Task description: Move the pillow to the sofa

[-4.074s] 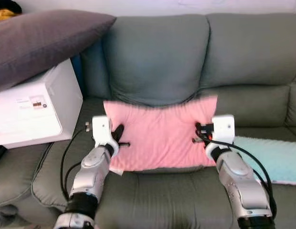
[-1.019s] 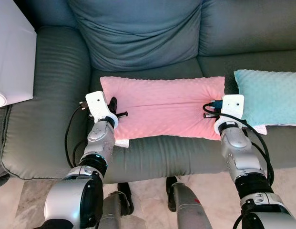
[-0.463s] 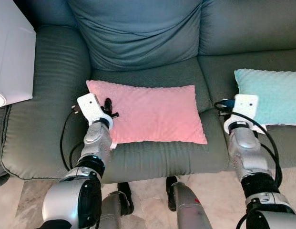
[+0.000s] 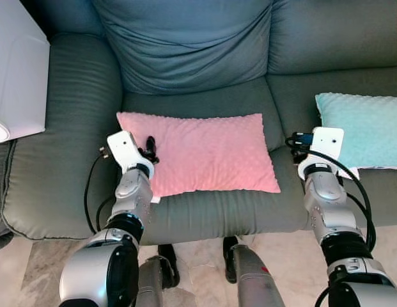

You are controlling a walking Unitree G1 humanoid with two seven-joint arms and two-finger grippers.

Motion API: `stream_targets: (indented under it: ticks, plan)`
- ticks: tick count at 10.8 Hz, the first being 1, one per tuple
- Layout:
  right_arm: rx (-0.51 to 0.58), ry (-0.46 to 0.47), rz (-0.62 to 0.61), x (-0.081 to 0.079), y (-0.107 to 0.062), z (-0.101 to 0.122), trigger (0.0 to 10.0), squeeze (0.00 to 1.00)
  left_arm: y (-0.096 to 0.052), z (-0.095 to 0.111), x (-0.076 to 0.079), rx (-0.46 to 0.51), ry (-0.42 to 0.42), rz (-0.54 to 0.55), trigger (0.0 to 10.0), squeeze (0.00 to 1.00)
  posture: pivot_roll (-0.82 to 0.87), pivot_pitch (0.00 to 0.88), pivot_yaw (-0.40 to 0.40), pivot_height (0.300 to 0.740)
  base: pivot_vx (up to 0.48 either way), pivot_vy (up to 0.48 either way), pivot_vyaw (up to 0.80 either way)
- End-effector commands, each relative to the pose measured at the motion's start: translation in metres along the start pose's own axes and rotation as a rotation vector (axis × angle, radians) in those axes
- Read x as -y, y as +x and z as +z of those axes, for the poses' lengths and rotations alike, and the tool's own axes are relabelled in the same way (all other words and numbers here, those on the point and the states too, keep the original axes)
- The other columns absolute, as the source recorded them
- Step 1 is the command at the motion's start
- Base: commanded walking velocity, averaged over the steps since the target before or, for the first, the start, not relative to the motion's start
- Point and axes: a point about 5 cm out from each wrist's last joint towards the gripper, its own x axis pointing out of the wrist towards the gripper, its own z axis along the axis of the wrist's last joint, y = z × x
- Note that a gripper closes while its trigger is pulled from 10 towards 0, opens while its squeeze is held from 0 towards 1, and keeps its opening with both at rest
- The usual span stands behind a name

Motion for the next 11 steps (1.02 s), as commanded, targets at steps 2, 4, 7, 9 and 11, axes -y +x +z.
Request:
stream_targets:
  ticks: [2,4,7,9,11]
  plan:
    - [-0.044,0.015,-0.007,0.0,-0.004,-0.013,10.0,1.0,-0.006,-0.017,-0.008,-0.065,0.022,0.011,10.0,1.0,-0.24,0.451,0.066,0.74,0.0,0.0,0.0]
    - [-0.046,0.023,-0.003,-0.003,-0.005,-0.014,10.0,1.0,-0.008,-0.021,-0.005,-0.085,0.034,-0.012,10.0,1.0,-0.23,0.449,0.067,0.74,0.0,0.0,0.0]
    - [-0.056,0.029,0.0,-0.006,-0.005,-0.015,10.0,1.0,-0.009,-0.027,0.002,-0.119,0.131,-0.067,10.0,1.0,-0.22,0.44,0.065,0.74,0.0,0.0,0.0]
    - [-0.062,0.033,0.008,-0.008,-0.002,-0.013,10.0,1.0,-0.004,-0.017,0.002,-0.106,0.159,-0.095,10.0,1.0,-0.21,0.415,0.054,0.74,0.0,0.0,0.0]
    - [-0.063,0.039,0.019,-0.012,-0.001,-0.012,10.0,1.0,-0.008,-0.027,0.008,-0.164,0.149,-0.135,10.0,1.0,-0.21,0.387,0.061,0.74,0.0,0.0,0.0]
